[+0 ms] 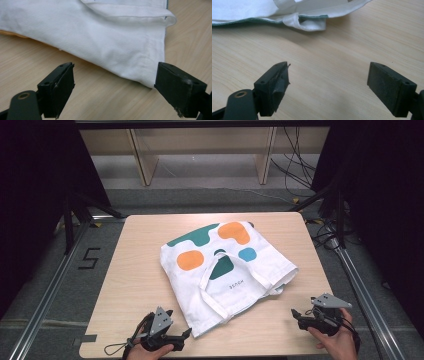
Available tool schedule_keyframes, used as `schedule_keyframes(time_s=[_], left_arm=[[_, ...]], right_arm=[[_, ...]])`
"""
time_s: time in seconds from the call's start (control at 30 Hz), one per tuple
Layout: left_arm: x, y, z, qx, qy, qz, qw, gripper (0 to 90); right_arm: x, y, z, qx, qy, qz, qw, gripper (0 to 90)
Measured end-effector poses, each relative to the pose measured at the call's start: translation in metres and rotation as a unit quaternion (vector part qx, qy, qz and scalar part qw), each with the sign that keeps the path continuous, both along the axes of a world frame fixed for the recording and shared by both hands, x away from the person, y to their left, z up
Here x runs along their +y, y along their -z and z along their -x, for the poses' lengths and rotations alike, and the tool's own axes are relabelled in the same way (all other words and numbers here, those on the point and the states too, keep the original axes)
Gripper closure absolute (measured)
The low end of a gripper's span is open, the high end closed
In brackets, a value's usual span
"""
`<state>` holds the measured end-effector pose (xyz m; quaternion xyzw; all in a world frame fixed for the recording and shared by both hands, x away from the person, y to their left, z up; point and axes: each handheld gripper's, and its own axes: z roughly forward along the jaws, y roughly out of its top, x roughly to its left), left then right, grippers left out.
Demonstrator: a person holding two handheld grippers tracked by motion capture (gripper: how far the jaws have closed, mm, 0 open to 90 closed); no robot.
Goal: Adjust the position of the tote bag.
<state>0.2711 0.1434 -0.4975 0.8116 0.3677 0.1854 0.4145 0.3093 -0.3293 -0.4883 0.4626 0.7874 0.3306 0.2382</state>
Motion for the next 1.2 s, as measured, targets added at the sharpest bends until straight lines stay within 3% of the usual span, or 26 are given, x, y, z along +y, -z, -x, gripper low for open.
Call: schedule_keyframes(time_s=[0.03,0.07,0.2,0.23,0.27,0.3,0.43,0.47,0.57,0.6,0.7,0.73,0.8,0.83,0.87,0.97,1.03,1.07,1.13,1.2], left_arm=[[-0.003,0.000,0.001,0.002,0.006,0.006,1.0000,14.9],[-0.007,0.001,0.002,0.000,-0.001,0.019,0.9998,14.9],[-0.016,0.003,0.003,-0.002,0.000,-0.015,0.9999,14.7],[-0.016,0.003,0.003,-0.002,0.000,-0.015,0.9999,14.7],[-0.019,0.004,0.004,-0.002,0.006,-0.037,0.9993,14.7],[-0.019,0.004,0.004,-0.002,0.006,-0.037,0.9993,14.7],[-0.027,0.005,0.005,0.007,0.010,-0.039,0.9992,14.6],[-0.031,0.005,0.005,0.007,0.020,-0.061,0.9979,14.6],[-0.037,0.007,0.007,0.001,0.024,-0.062,0.9978,14.6],[-0.042,0.008,0.007,-0.001,0.034,-0.082,0.9961,14.7],[-0.049,0.011,0.008,-0.001,0.026,-0.076,0.9968,14.8],[-0.051,0.011,0.005,-0.016,0.043,-0.106,0.9933,14.7],[-0.055,0.012,0.005,-0.018,0.044,-0.109,0.9928,14.8],[-0.056,0.013,0.004,-0.019,0.043,-0.113,0.9924,14.9],[-0.057,0.013,0.004,-0.023,0.041,-0.118,0.9919,15.0],[-0.060,0.014,0.003,-0.023,0.035,-0.118,0.9921,15.1],[-0.061,0.014,0.002,-0.025,0.034,-0.130,0.9907,16.6],[-0.062,0.015,0.004,-0.026,0.008,-0.132,0.9908,17.6],[-0.061,0.013,0.002,-0.033,0.010,-0.147,0.9885,20.9],[-0.063,0.014,0.002,-0.040,0.003,-0.147,0.9883,21.8]], right_arm=[[0.000,0.000,0.000,0.007,0.000,-0.004,1.0000,18.6],[-0.001,0.001,-0.001,-0.004,-0.003,0.006,1.0000,18.6],[0.001,0.001,0.000,-0.006,0.002,0.004,1.0000,18.9],[0.001,0.001,0.000,-0.006,0.002,0.004,1.0000,18.9],[0.001,0.001,-0.001,0.003,-0.003,-0.002,1.0000,18.9],[0.001,0.002,-0.002,-0.005,-0.002,0.003,1.0000,18.9],[0.001,0.001,-0.001,0.001,-0.002,-0.001,1.0000,19.2],[0.002,0.001,-0.001,-0.002,-0.002,0.002,1.0000,19.2],[0.002,0.002,-0.001,0.001,-0.010,-0.002,1.0000,19.3],[0.002,0.002,-0.002,-0.007,-0.009,0.007,0.9999,19.4],[0.003,0.001,-0.001,0.001,-0.006,0.003,1.0000,19.4],[0.003,0.001,-0.001,0.002,-0.008,0.002,1.0000,19.6],[0.002,0.002,-0.001,-0.002,-0.013,0.007,0.9999,19.7],[0.002,0.003,-0.003,-0.006,-0.026,0.007,0.9996,19.8],[0.003,0.003,-0.001,0.004,-0.016,0.000,0.9999,20.1],[0.003,0.003,-0.002,-0.002,-0.020,0.004,0.9998,20.7],[0.004,0.002,-0.002,0.000,-0.022,0.007,0.9997,20.7],[0.005,0.003,-0.001,0.004,-0.023,0.002,0.9997,20.8],[0.004,0.003,-0.002,-0.002,-0.028,0.011,0.9995,21.0],[0.004,0.003,-0.002,0.000,-0.031,0.014,0.9994,21.1]])
